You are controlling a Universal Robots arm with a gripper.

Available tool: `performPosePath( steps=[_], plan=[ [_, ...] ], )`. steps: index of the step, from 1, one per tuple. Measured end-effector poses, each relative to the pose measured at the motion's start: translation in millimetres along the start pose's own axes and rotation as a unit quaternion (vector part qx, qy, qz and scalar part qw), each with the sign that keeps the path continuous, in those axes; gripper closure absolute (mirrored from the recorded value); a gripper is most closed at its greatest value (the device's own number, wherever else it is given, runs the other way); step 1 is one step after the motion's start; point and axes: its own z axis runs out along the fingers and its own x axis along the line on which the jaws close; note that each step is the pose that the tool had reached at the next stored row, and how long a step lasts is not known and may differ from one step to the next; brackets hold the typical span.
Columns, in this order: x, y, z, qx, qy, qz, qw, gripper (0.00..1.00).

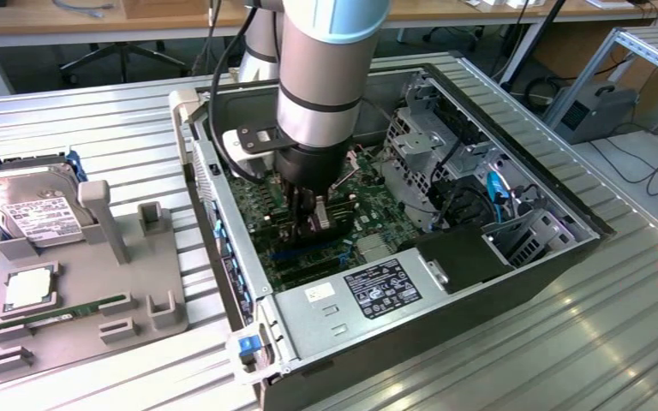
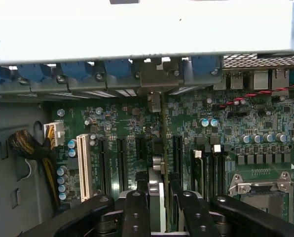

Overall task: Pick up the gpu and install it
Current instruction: 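Insert the gpu into the slot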

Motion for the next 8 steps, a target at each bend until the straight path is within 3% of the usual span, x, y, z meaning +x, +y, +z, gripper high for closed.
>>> performPosePath(
  steps=[5, 7, 8],
  plan=[
    [0.0, 0.0, 2.0, 0.0001, -0.0002, 0.000, 1.0000, 0.71],
    [0.0, 0.0, 1.7, 0.0000, 0.0001, 0.000, 1.0000, 0.59],
    [0.0, 0.0, 1.7, 0.0000, 0.0001, 0.000, 1.0000, 0.59]
  ],
)
